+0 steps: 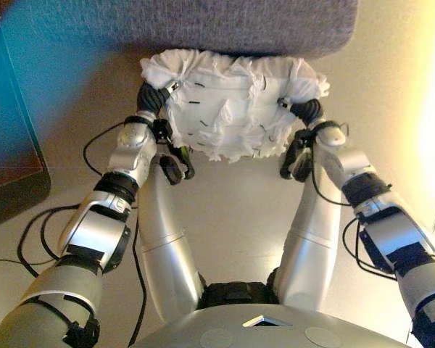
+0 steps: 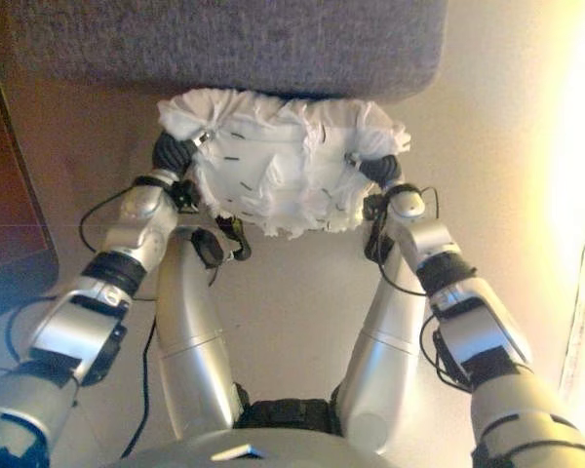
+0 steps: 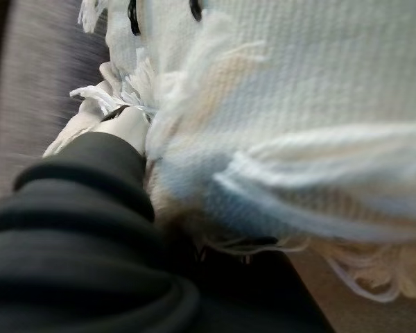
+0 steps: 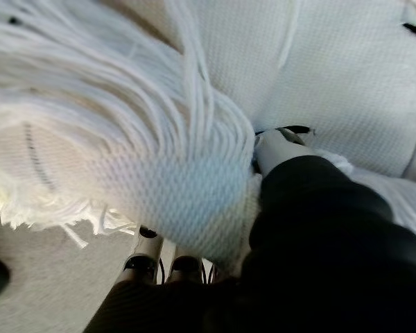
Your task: Pick up the cushion and take it to the sofa
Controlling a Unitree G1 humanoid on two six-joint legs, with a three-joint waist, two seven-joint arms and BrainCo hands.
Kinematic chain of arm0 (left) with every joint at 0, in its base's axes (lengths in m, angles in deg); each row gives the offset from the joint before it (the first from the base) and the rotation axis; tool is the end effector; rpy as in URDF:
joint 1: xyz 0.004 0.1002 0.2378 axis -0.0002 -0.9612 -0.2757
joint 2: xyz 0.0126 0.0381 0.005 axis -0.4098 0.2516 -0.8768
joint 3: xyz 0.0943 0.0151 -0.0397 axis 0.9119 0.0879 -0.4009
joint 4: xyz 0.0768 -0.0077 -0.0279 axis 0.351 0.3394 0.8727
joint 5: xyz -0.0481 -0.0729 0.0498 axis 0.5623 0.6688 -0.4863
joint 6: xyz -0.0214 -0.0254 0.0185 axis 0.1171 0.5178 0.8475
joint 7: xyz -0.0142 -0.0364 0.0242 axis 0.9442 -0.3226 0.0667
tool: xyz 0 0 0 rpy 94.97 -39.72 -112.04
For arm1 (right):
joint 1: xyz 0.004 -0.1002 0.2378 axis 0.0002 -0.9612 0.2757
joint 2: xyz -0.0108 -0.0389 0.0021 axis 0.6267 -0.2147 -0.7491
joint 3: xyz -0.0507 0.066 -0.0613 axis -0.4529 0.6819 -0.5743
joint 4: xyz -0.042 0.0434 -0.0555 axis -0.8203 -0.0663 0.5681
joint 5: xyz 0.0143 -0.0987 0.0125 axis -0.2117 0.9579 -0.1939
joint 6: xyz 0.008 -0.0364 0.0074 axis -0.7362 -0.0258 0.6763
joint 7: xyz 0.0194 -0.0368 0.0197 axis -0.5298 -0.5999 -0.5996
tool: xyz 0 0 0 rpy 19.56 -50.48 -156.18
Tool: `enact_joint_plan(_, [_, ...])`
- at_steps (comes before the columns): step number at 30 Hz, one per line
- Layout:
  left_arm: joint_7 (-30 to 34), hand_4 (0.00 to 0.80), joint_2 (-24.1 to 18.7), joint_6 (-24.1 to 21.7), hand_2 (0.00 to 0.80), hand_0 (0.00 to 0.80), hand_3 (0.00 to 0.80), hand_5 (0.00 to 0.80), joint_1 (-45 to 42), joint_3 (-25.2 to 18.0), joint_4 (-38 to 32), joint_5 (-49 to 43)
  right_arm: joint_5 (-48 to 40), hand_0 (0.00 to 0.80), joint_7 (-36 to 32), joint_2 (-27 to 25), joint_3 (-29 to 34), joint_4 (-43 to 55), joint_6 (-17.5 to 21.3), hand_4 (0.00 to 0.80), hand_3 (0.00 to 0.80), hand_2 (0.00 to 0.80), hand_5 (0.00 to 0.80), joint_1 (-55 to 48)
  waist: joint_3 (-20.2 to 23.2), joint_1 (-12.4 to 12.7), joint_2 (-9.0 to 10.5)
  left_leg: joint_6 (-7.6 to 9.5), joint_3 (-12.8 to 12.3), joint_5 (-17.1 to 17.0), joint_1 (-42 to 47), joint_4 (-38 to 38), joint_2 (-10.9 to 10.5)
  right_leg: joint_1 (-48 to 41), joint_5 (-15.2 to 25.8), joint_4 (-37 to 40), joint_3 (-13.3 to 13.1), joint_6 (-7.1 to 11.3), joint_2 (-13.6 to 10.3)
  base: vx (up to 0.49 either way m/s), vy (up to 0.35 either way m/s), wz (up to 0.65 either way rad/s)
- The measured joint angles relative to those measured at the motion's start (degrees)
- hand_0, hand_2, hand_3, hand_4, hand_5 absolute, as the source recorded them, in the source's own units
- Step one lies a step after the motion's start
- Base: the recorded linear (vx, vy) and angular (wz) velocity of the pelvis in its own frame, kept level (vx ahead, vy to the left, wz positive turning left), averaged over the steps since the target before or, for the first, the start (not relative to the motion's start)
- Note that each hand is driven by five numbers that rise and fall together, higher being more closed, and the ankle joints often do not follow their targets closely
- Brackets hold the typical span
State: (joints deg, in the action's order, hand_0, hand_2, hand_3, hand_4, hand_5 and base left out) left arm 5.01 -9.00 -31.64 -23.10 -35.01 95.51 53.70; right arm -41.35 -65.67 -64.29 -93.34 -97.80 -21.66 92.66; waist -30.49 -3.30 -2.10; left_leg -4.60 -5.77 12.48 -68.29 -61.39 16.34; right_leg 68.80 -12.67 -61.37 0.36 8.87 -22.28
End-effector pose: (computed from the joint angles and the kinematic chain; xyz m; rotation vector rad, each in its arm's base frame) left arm 0.3288 0.1836 0.1068 -0.0379 -0.1277 -0.0613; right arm 0.3238 -0.1733 0.1001 -0.1266 0.1005 0.0860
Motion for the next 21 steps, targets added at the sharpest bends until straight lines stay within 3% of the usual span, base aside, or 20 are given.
enact_joint_plan(6, [-1.81,0.800,1.01,-0.49,0.800,0.800,0.800,0.800,-5.55,-2.07,-5.59,-2.21,0.47,0.800,4.39,2.52,2.90,5.85,5.51,0.800,0.800,0.800,0.800,-9.47,0.05,-0.10,1.06,-1.54,-0.83,-5.41,13.85,15.87,-2.82,-14.15,3.01,13.45,3.06,0.99,0.98,0.055,-0.065,0.12])
enact_joint_plan(11, [-2.24,0.800,1.69,-0.49,0.800,0.800,0.800,0.800,-12.79,-5.25,-13.57,-2.25,1.57,0.800,5.73,4.10,6.42,15.95,9.01,0.800,0.800,0.800,0.800,-18.35,0.12,1.08,1.72,-3.20,-0.45,-8.63,27.71,28.19,-5.01,-26.34,5.62,23.34,5.33,0.72,1.71,0.162,-0.005,-0.07])
enact_joint_plan(17, [-2.06,0.800,0.48,0.36,0.800,0.800,0.800,0.800,-15.75,-6.38,-19.70,-2.26,2.11,0.800,4.78,2.35,7.92,21.56,8.87,0.800,0.800,0.800,0.800,-21.18,2.61,1.32,3.28,-3.31,-0.50,-12.01,41.06,40.32,-6.59,-39.41,8.55,33.77,8.08,1.19,2.22,0.101,0.011,0.01])
enact_joint_plan(21, [-2.20,0.800,0.55,3.79,0.800,0.800,0.800,0.800,-16.41,-6.52,-20.32,-2.20,-1.38,0.800,3.71,2.04,9.18,22.27,6.07,0.800,0.800,0.800,0.800,-21.40,4.58,1.39,3.42,-3.01,-1.99,-13.52,48.93,46.68,-7.51,-48.73,12.26,43.07,9.37,2.23,2.66,0.107,0.029,-0.04])
